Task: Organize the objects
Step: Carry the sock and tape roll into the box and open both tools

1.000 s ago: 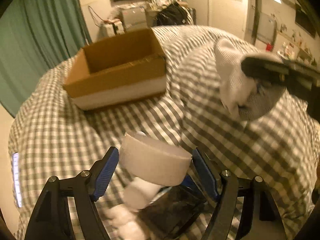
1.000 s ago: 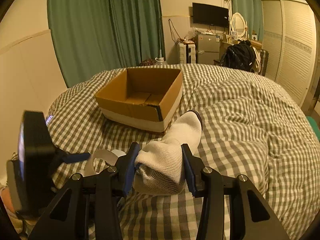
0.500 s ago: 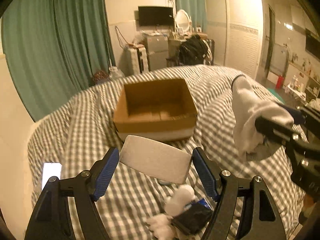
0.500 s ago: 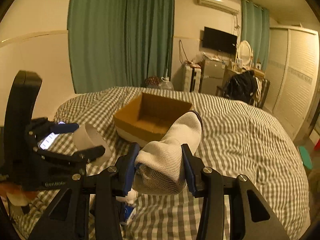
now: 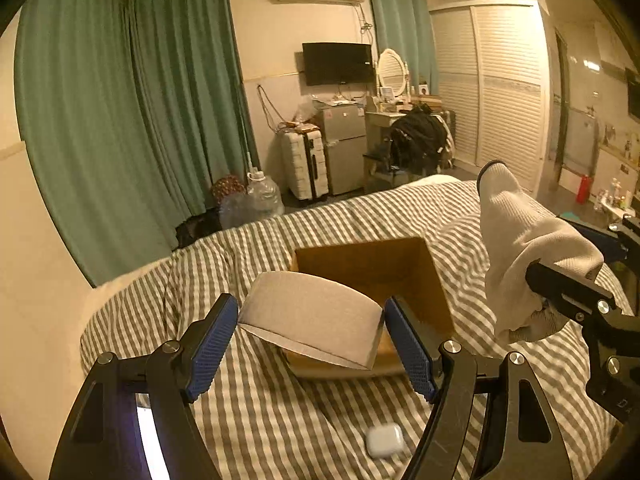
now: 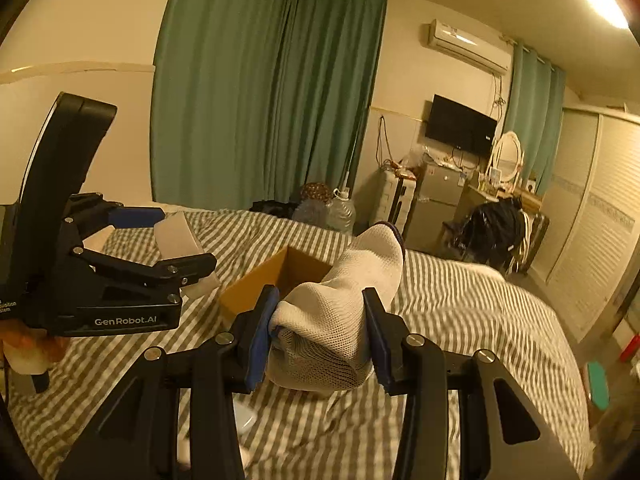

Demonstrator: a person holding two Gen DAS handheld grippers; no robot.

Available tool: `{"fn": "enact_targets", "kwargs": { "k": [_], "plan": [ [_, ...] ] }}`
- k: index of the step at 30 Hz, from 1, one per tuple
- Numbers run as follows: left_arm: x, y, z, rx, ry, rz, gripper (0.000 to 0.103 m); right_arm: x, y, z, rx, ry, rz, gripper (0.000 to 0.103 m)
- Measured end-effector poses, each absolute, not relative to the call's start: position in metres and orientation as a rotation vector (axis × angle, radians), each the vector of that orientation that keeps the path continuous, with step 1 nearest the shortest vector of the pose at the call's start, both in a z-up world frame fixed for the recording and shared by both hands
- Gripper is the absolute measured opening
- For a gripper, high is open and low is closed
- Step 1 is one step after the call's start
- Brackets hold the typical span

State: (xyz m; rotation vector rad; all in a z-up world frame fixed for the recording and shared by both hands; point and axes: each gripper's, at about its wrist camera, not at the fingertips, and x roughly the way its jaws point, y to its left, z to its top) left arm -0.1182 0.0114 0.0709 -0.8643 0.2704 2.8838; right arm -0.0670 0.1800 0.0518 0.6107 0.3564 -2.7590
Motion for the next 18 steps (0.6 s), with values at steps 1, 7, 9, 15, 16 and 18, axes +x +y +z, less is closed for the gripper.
{"fn": "enact_targets", "kwargs": {
  "k": [1, 7, 9, 15, 16, 18],
  "plan": [
    [-0.127, 0.012, 0.071, -0.862, 0.273, 2.887, 0.077, -0.077, 0.178, 0.053, 0.610, 0.364, -2.761, 0.042],
    [-0.180, 0.015, 0.052, -0.899, 0.276, 2.883, 0.077, -0.140, 0.169, 0.046, 0.633, 0.373, -2.759, 0.042],
    [-0.199, 0.017, 0.039, -0.933, 0.275, 2.871, 0.077, -0.161, 0.169, 0.040, 0.656, 0.369, -2.754, 0.042],
    [-0.245, 0.019, -0.002, -1.036, 0.286, 2.841, 0.078, -0.223, 0.166, 0.005, 0.746, 0.384, -2.729, 0.042],
    [-0.251, 0.019, -0.009, -1.054, 0.283, 2.833, 0.078, -0.232, 0.166, -0.001, 0.761, 0.384, -2.722, 0.042],
    [-0.260, 0.019, -0.023, -1.087, 0.279, 2.813, 0.078, -0.248, 0.166, -0.016, 0.796, 0.381, -2.708, 0.042]
  ]
}}
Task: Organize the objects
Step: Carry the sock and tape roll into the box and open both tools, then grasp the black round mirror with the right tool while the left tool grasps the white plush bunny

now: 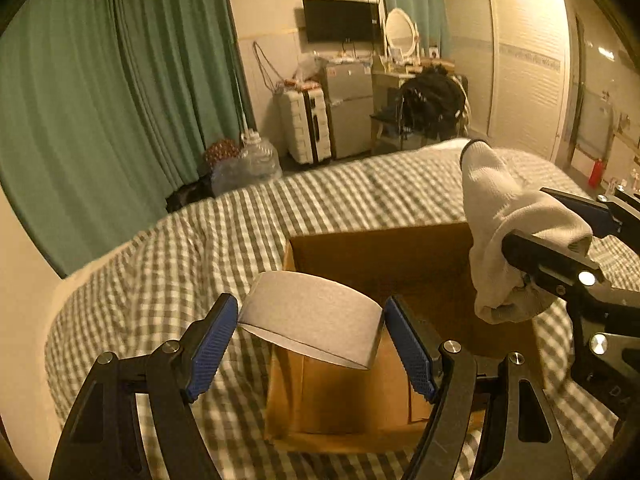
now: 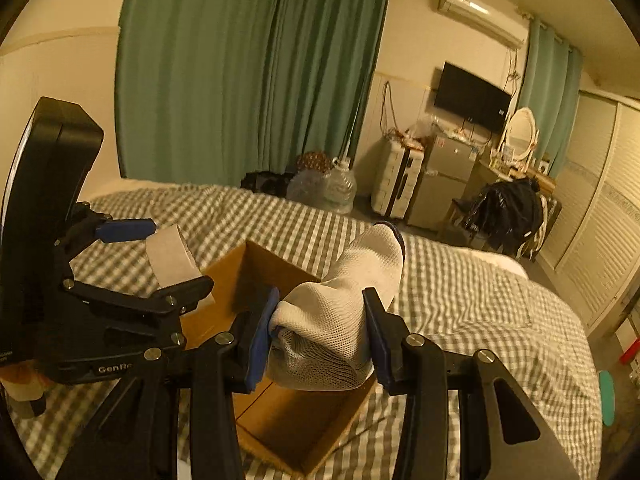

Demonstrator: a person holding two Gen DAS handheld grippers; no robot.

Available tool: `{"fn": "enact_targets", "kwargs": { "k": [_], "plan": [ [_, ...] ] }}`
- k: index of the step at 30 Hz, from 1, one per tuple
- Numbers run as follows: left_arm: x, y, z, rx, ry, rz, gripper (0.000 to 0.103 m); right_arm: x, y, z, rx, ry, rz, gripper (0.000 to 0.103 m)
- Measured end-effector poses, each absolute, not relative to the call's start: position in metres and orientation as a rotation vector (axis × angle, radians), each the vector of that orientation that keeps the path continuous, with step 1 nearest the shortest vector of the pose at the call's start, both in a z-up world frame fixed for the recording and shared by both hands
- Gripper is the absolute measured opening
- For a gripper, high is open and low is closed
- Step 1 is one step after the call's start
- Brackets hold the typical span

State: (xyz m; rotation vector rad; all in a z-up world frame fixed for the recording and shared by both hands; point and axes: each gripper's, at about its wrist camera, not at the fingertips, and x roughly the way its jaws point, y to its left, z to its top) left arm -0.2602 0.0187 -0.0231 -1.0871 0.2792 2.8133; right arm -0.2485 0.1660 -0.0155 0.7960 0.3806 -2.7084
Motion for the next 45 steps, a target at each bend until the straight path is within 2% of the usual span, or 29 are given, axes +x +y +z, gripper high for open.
{"fn": "enact_targets", "kwargs": {
  "k": [9, 14, 16, 18, 21, 27, 36, 45],
  "plan": [
    [-0.277, 0.025, -0.048, -1.078, 0.298, 2.760, 0.078, -0.284, 0.166, -0.068, 0.915, 0.436, -2.645, 0.041],
    [-0.273, 0.031, -0.047, -1.099, 0.326, 2.748, 0.078, -0.283, 0.178, -0.072, 0.911, 0.397, -2.645, 0.043],
    [-0.268, 0.033, -0.041, -1.098, 0.346, 2.748, 0.078, -0.282, 0.181, -0.068, 0.907, 0.384, -2.657, 0.047],
    [-0.260, 0.035, -0.033, -1.091, 0.359, 2.752, 0.080, -0.277, 0.185, -0.059, 0.896, 0.360, -2.674, 0.054],
    [-0.246, 0.033, -0.013, -1.069, 0.356, 2.784, 0.091, -0.262, 0.189, -0.038, 0.832, 0.337, -2.713, 0.074],
    [-0.206, 0.024, 0.039, -0.983, 0.281, 2.846, 0.097, -0.217, 0.199, 0.016, 0.729, 0.351, -2.773, 0.083],
    [-0.122, 0.008, 0.104, -0.861, 0.276, 2.932, 0.102, -0.131, 0.201, 0.095, 0.603, 0.352, -2.810, 0.088],
    [-0.054, -0.012, 0.096, -0.919, 0.263, 2.949, 0.102, -0.046, 0.183, 0.109, 0.575, 0.434, -2.764, 0.088]
  ]
}}
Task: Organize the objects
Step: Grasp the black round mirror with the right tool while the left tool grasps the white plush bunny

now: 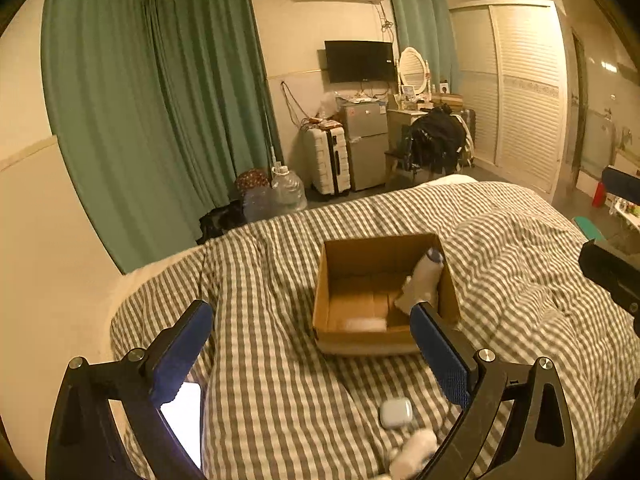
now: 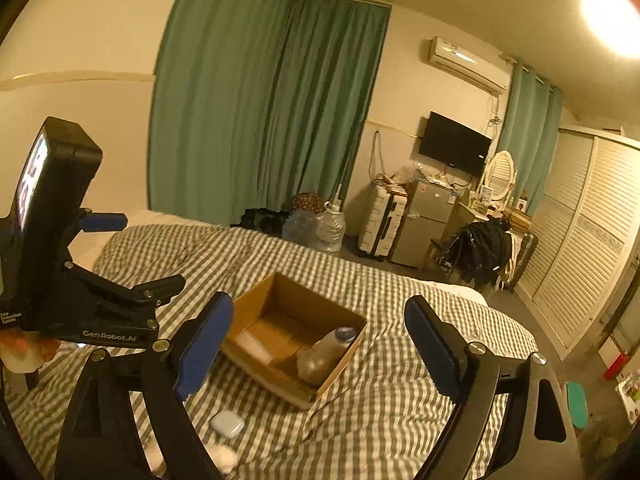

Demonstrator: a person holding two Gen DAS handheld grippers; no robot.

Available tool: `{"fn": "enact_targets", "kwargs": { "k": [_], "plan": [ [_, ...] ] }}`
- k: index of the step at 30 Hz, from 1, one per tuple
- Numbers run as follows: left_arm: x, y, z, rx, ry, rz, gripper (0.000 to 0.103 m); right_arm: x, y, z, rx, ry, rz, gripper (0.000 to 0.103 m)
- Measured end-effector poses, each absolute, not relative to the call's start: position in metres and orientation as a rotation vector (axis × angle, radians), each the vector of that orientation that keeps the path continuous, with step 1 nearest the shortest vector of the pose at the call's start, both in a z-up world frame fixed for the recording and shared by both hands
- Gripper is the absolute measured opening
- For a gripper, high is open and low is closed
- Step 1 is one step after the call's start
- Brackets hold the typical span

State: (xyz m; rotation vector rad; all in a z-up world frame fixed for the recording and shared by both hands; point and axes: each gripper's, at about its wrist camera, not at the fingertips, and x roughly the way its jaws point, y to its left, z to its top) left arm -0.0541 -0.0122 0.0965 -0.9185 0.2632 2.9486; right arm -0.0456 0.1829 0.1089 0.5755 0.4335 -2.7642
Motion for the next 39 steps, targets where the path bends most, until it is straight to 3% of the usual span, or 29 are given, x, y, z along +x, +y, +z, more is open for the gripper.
{"fn": "enact_targets", "kwargs": {
  "k": [9, 26, 36, 38, 39],
  "plan": [
    [-0.004, -0.023, 0.056, -0.983, 0.191, 2.965, 0.102, 0.011, 0.175, 0.073, 0.658, 0.465, -2.709, 0.088],
    [0.027, -0.027, -0.099, -1.407, 0.275, 2.851, 0.102, 0.020, 0.170, -0.094, 1.116, 0.350, -2.441, 0.088],
    [0.030, -0.039, -0.112, -1.436, 0.255, 2.813, 0.102, 0.008, 0.143, -0.144, 1.242, 0.347, -2.302, 0.087],
    [0.029, -0.039, -0.113, -1.438, 0.261, 2.808, 0.102, 0.003, 0.143, -0.154, 1.288, 0.339, -2.280, 0.081],
    [0.029, -0.038, -0.113, -1.442, 0.266, 2.805, 0.102, 0.002, 0.144, -0.158, 1.299, 0.324, -2.260, 0.073]
  ]
}}
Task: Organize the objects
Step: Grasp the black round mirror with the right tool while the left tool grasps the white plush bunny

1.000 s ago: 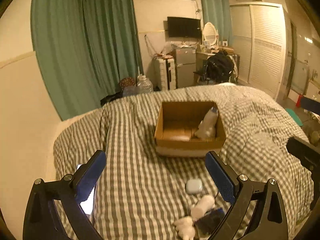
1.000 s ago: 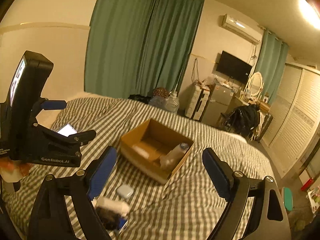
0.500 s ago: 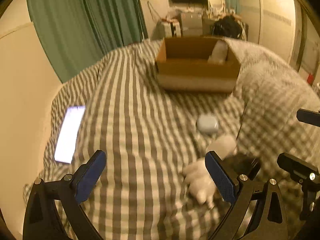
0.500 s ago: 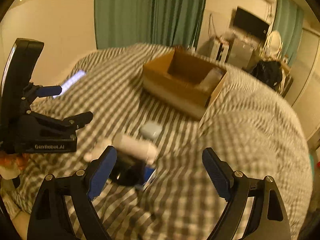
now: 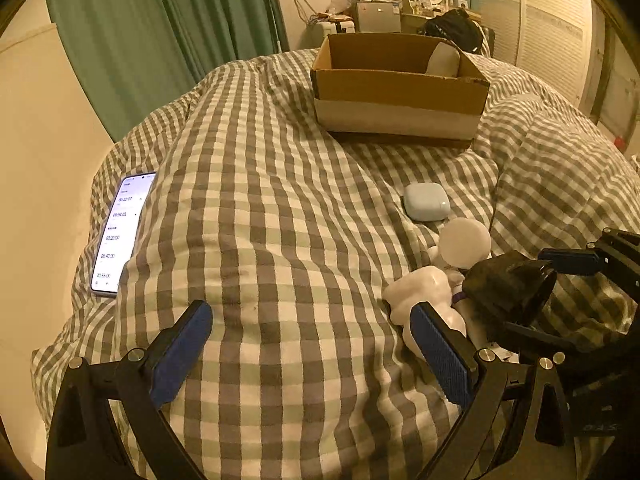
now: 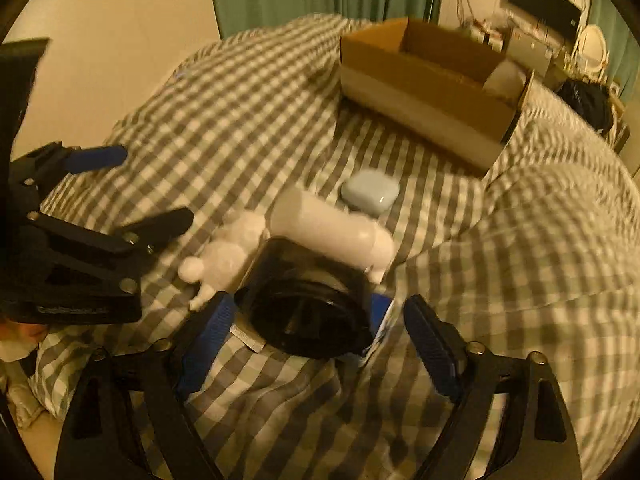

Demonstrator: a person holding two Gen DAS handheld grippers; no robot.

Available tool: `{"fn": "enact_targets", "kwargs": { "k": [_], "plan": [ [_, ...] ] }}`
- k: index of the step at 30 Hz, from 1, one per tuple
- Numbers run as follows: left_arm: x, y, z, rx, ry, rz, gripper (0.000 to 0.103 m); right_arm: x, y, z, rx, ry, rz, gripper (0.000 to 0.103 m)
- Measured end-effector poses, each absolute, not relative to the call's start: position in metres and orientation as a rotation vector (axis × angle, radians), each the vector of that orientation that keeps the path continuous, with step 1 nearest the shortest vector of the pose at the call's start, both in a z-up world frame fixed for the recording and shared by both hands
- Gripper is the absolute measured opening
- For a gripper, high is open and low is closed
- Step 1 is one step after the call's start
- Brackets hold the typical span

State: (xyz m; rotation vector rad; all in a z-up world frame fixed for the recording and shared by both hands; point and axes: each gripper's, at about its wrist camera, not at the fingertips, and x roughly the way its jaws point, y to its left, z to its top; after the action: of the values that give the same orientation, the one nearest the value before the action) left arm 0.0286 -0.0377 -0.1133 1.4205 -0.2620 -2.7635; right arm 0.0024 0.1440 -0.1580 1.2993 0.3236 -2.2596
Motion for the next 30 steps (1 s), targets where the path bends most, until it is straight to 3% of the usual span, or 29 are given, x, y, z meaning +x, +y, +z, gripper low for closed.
{"fn": "enact_targets", "kwargs": {
  "k": [6, 7, 15, 20, 30],
  "plan": [
    [0.028, -0.022, -0.121, 1.448, -0.347, -2.759, 0.102, 0.008, 0.152, -0.145, 1.242, 0.319, -2.326, 0.070],
    [0.027, -0.018, -0.122, 1.456, -0.357, -2.768, 0.102, 0.009, 0.156, -0.140, 1.229, 0.306, -2.341, 0.063],
    [0.017, 0.014, -0.139, 1.532, -0.460, -2.812, 0.100, 0.006, 0.178, -0.115, 1.171, 0.312, -2.438, 0.063],
    [0.008, 0.024, -0.160, 1.750, -0.442, -2.838, 0.055, 0.005, 0.180, -0.114, 1.167, 0.316, -2.438, 0.063],
    [0.014, 0.020, -0.148, 1.758, -0.324, -2.865, 0.053, 0.006, 0.185, -0.109, 1.147, 0.308, -2.468, 0.063]
  ]
}}
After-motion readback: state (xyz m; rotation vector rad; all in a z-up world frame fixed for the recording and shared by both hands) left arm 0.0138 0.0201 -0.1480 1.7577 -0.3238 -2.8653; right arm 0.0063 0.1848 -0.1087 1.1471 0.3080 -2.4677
